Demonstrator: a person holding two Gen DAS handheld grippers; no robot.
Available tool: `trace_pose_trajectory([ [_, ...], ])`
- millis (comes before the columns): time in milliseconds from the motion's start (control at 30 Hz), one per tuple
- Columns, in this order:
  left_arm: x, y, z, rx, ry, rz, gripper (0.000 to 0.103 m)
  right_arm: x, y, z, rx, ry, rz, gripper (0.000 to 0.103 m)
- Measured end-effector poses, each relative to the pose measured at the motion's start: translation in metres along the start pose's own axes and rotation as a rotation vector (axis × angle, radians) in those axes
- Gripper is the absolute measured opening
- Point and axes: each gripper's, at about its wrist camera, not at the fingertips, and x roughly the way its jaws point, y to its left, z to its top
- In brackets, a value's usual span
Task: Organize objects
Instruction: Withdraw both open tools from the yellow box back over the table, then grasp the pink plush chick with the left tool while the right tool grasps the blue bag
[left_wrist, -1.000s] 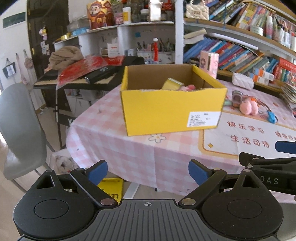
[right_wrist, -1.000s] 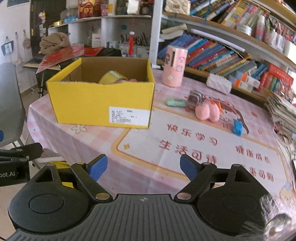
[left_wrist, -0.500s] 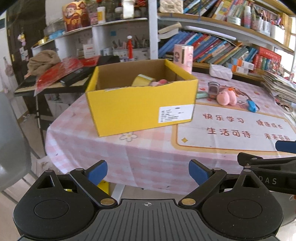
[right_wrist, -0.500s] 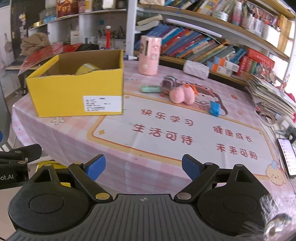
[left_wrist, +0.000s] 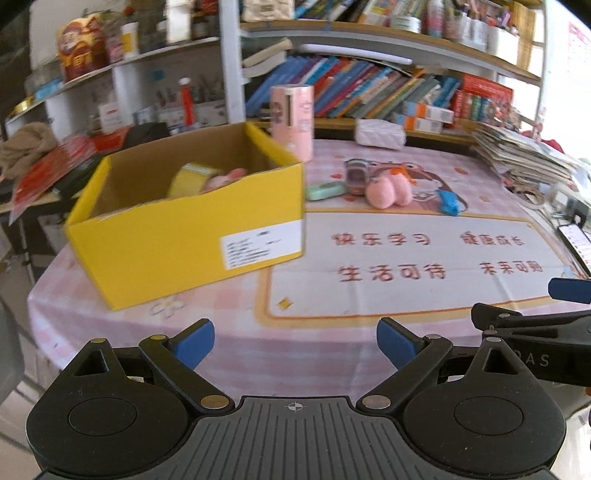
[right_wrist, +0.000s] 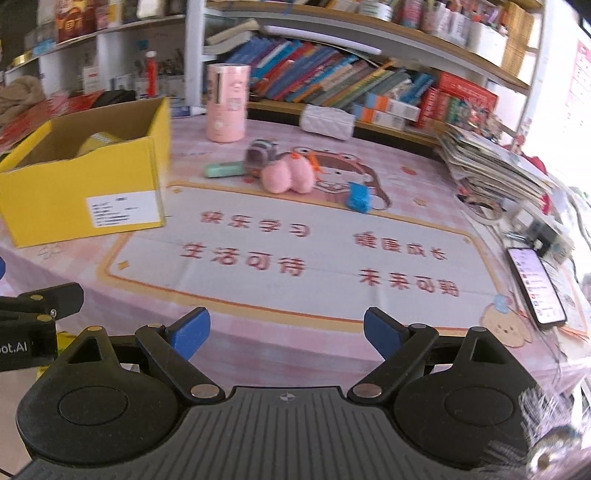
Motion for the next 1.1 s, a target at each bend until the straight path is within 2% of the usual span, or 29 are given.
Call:
trace_pose_trajectory([
  [367, 0.028, -0.026, 0.029, 0.018, -0.015, -0.019, 0.096, 0.025, -0.034, 0.025, 0.021, -0.008, -0.029, 0.09],
  [900, 0.082, -0.069, 0.07, -0.024, 0.003, -0.006, 0.096, 0.09, -0.083, 0.073, -0.013, 0.011, 0.006, 0.09],
  [1000, 0.092, -0.079, 0.076, -0.022, 0.013, -0.001, 0.096, 0.102, -0.094, 0.079, -0.021, 0.015, 0.019, 0.087],
  [1100, 0.101, -0.088, 0.08, -0.019, 0.024, 0.015, 0.096, 0.115, -0.104, 0.086, -0.017, 0.024, 0.044, 0.077],
])
